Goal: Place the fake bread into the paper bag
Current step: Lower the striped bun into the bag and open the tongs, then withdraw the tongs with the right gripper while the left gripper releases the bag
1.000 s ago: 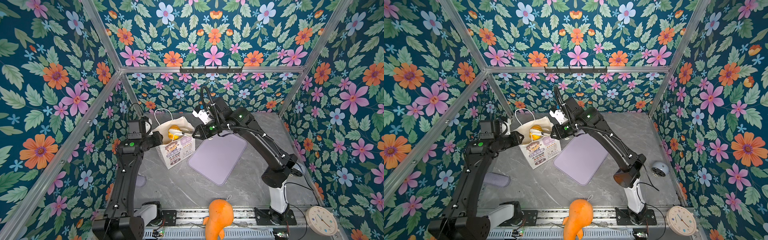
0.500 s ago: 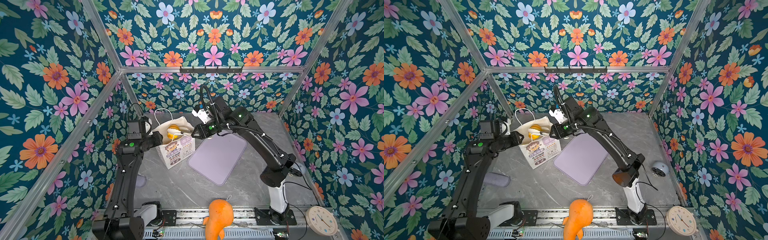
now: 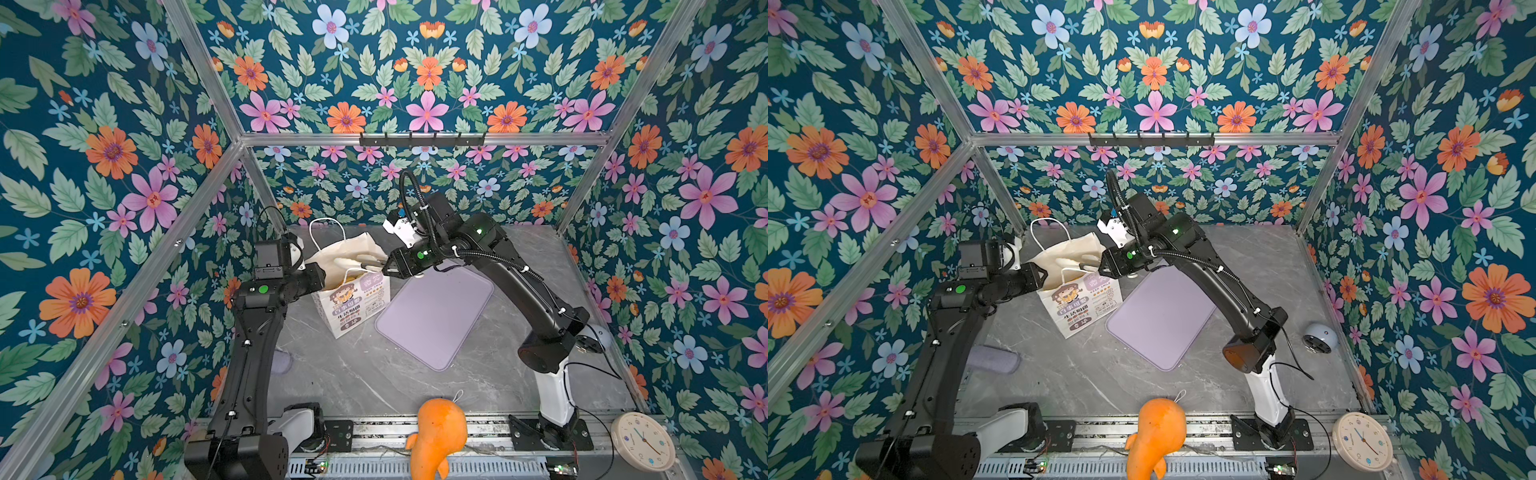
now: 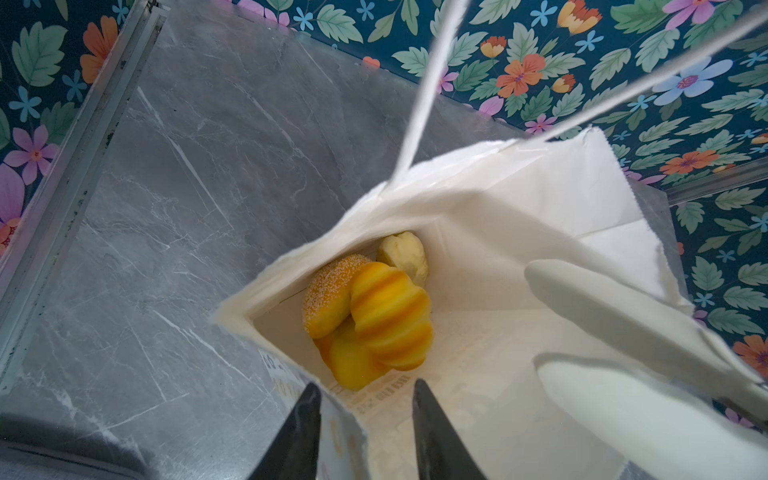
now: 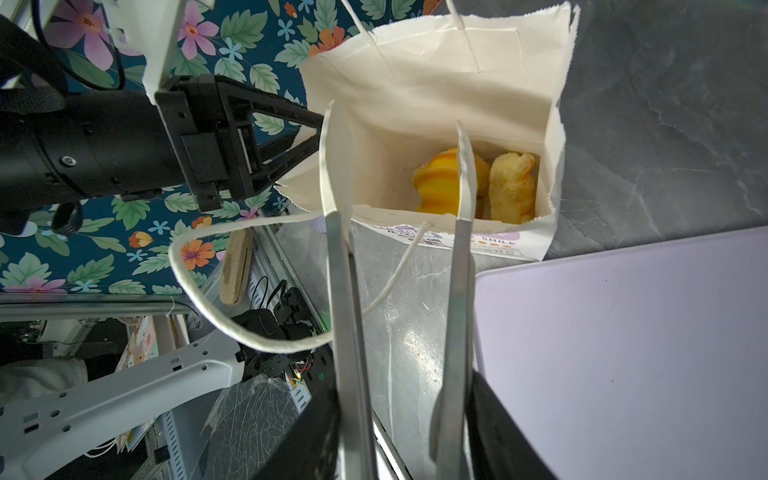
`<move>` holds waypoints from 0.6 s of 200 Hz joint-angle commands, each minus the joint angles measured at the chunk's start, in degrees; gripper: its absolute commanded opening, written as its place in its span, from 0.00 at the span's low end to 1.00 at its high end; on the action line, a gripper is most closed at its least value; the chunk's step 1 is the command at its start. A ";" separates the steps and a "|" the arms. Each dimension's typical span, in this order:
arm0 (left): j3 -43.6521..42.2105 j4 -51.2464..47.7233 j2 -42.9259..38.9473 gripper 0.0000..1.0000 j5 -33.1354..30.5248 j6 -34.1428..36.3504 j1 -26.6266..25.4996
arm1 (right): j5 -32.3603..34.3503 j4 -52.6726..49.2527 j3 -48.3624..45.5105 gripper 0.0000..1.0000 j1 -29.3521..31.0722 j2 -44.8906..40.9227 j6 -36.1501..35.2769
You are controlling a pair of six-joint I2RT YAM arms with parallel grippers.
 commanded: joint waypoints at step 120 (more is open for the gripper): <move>0.61 0.64 -0.15 0.44 0.26 0.11 0.01 | 2.80 0.07 1.83 0.42 -2.92 -9.56 -3.98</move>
